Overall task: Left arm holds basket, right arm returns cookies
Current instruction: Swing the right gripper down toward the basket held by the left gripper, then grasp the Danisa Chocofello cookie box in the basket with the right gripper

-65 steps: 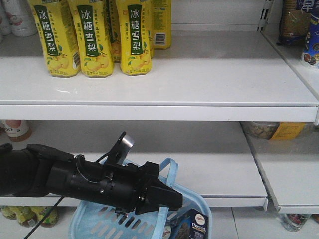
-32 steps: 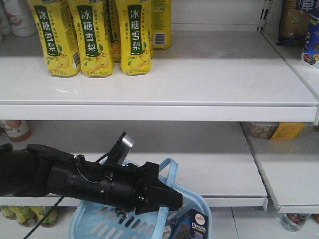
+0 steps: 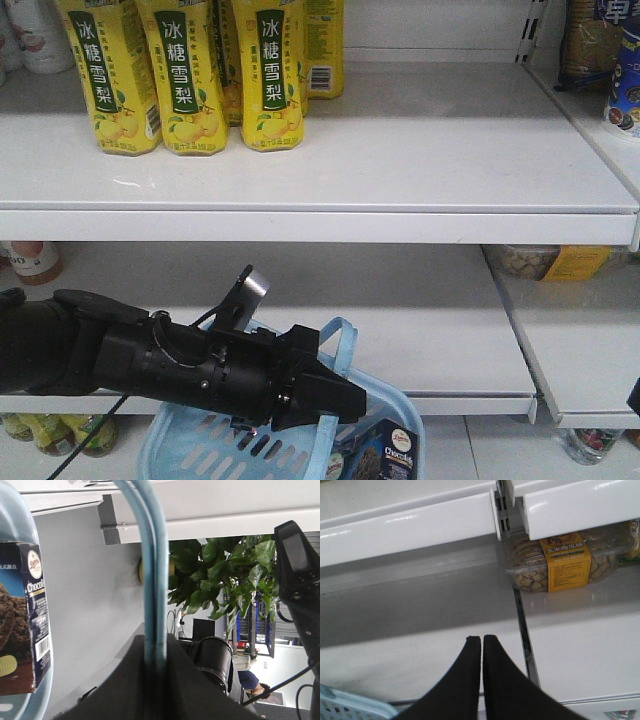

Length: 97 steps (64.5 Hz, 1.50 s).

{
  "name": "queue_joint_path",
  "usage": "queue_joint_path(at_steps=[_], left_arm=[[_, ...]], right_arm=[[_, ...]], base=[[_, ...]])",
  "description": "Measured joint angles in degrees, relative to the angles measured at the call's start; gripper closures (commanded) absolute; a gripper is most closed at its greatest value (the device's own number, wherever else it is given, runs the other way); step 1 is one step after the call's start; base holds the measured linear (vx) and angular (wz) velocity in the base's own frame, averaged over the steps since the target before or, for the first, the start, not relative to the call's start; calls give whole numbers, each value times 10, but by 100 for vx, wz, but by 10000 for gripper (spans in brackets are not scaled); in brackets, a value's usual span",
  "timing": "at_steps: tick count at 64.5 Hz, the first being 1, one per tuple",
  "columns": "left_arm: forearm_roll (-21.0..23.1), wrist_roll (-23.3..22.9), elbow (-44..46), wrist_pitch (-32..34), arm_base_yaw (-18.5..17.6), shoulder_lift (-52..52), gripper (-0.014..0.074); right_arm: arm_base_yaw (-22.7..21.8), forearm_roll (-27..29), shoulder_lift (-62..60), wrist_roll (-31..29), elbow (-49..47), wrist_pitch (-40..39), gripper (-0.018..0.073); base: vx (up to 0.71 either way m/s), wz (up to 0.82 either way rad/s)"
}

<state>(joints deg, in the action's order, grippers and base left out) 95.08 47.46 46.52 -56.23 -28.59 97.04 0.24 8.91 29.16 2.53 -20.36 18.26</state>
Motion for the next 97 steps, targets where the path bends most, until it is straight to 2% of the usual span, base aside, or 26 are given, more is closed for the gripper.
queue_joint_path(at_steps=[13, 30, 38, 43, 53, 66, 77, 89, 97], left_arm=[[0, 0, 0, 0, 0, 0, 603], [0, 0, 0, 0, 0, 0, 603], [0, 0, 0, 0, 0, 0, 603], [0, 0, 0, 0, 0, 0, 603], [0, 0, 0, 0, 0, 0, 603], [0, 0, 0, 0, 0, 0, 603], [0, 0, 0, 0, 0, 0, 603], [0, 0, 0, 0, 0, 0, 603], [0, 0, 0, 0, 0, 0, 603]], right_arm=[[0, 7, 0, 0, 0, 19, 379], [0, 63, 13, 1, 0, 27, 152], [2, 99, 41, 1, 0, 39, 99], [18, 131, 63, 1, 0, 43, 95], [87, 190, 109, 1, 0, 55, 95], [174, 220, 176, 1, -1, 67, 96], [226, 247, 251, 1, -1, 66, 96], [251, 296, 341, -25, -8, 66, 96], [253, 339, 392, -78, -32, 74, 96]], base=[[0, 0], [0, 0], [0, 0], [0, 0], [0, 0], [0, 0], [0, 0], [0, 0], [0, 0]])
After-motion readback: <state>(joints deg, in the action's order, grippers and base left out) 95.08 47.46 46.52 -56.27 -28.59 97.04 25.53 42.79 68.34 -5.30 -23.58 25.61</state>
